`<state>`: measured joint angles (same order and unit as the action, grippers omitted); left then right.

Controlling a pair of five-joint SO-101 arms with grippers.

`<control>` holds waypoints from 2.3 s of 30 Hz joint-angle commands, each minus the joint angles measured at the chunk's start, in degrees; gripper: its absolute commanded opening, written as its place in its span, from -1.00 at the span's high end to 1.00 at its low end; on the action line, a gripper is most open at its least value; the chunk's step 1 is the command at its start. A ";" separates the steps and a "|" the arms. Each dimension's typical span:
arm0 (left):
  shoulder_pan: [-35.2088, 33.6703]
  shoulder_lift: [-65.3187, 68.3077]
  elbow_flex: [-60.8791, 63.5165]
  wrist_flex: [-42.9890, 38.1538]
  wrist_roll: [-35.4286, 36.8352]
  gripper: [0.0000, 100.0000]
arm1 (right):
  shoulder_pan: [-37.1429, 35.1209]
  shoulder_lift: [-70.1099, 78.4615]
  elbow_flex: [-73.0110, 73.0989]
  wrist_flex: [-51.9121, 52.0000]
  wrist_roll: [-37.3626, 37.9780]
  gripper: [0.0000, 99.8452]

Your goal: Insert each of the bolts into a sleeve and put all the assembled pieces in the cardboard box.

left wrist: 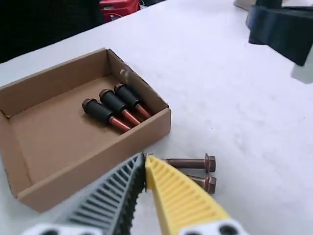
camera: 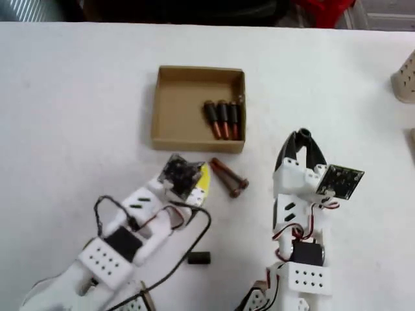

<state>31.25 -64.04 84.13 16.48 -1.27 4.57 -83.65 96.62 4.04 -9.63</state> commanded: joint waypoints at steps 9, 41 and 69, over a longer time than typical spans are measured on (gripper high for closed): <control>3.03 53.41 -30.15 0.70 -28.48 0.72 | 0.31 -0.92 0.53 -1.36 -0.53 0.97; 4.00 62.73 -45.36 10.55 -46.68 0.65 | 10.07 -1.10 0.53 -1.63 -0.62 0.97; 4.97 71.08 -53.01 14.51 -49.23 0.71 | 19.47 -1.10 0.53 0.31 -0.26 0.97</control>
<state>37.05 4.44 37.98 30.64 -49.63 23.74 -84.00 96.70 4.48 -9.63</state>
